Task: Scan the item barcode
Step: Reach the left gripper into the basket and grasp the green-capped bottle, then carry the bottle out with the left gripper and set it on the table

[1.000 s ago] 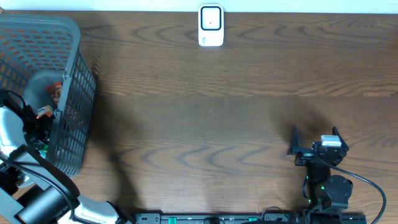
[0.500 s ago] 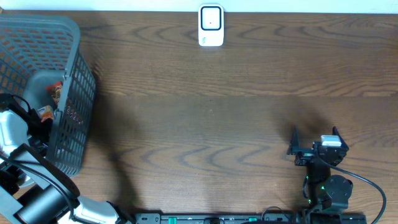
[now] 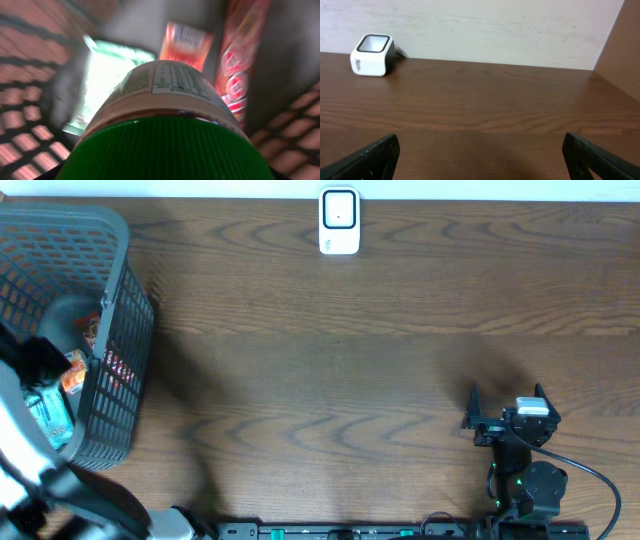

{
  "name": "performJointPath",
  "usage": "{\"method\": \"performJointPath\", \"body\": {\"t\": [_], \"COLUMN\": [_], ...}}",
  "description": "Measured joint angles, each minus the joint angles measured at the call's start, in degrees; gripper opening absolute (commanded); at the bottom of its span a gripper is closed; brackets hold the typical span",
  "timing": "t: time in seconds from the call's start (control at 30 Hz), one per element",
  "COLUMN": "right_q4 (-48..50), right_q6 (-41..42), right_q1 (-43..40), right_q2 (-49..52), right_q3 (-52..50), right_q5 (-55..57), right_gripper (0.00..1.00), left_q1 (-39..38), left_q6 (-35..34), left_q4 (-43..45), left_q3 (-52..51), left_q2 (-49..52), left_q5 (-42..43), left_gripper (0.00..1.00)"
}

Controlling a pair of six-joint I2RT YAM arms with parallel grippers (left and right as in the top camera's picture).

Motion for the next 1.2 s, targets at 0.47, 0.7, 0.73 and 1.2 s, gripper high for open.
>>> {"method": "performJointPath", "body": {"t": [0.47,0.7,0.73,1.2], "right_q4": [-0.02,-0.02,-0.02,-0.02], "right_q6": [0.00,0.00,0.00,0.00], "right_q1": [0.00,0.00,0.00,0.00], "right_q2": [0.00,0.00,0.00,0.00], "right_q3": [0.00,0.00,0.00,0.00], "right_q5": [0.00,0.00,0.00,0.00], "right_gripper": [0.99,0.99,0.99,0.99], "left_q1": [-15.47,-39.01,-42.73,-66.93], "left_q6": [-16.76,-23.19,-23.54,-30.34], "left_q4": [-3.21,-2.67,-2.60,-2.38], "left_q3": [2.69,2.69,2.69,2.73], "left_q2": [-28.20,-28.11,-26.88,9.53], "left_q5": [5.01,7.76,7.72,2.75], "left_gripper": [0.61,0.62,0.62,0.62]}}
